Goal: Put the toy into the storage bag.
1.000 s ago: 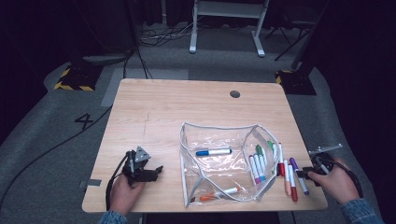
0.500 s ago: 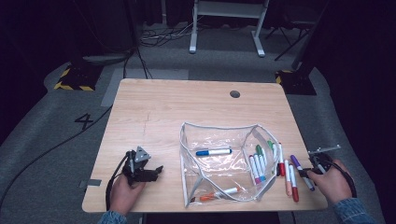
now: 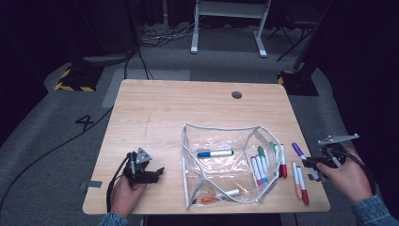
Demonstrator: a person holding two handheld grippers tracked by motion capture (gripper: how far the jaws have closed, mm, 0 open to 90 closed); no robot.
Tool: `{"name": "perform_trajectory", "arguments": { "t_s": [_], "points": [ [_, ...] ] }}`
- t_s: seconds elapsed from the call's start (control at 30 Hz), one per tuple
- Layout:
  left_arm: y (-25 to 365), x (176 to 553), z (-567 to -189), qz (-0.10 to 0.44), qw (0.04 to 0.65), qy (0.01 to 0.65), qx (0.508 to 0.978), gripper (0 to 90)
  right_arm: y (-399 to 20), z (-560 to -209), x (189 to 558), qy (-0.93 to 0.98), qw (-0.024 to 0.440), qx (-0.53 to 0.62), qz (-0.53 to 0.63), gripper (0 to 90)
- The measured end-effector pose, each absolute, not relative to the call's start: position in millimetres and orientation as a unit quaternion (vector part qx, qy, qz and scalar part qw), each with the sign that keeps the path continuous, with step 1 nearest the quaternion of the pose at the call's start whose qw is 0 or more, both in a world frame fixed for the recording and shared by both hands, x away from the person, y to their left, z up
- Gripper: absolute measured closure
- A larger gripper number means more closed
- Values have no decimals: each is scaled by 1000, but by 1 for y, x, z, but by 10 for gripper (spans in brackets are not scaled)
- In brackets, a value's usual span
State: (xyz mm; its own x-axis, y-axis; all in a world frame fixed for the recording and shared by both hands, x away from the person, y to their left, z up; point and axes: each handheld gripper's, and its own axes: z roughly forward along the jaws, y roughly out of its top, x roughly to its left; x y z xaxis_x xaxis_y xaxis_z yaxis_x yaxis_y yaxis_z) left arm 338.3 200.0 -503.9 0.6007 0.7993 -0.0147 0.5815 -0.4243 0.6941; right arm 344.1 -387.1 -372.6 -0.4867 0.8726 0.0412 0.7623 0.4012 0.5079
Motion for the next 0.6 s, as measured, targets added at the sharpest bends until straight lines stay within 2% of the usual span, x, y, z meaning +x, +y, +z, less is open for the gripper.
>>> {"name": "perform_trajectory", "arguments": {
  "t_s": [0.4, 0.6],
  "points": [
    [200, 338, -504, 161, 337, 416, 829, 187, -346, -302, 334, 863, 120, 405, 276, 771],
    [200, 338, -504, 161, 338, 417, 828, 187, -324, -281, 330, 878, 115, 367, 285, 771]
  ]
}}
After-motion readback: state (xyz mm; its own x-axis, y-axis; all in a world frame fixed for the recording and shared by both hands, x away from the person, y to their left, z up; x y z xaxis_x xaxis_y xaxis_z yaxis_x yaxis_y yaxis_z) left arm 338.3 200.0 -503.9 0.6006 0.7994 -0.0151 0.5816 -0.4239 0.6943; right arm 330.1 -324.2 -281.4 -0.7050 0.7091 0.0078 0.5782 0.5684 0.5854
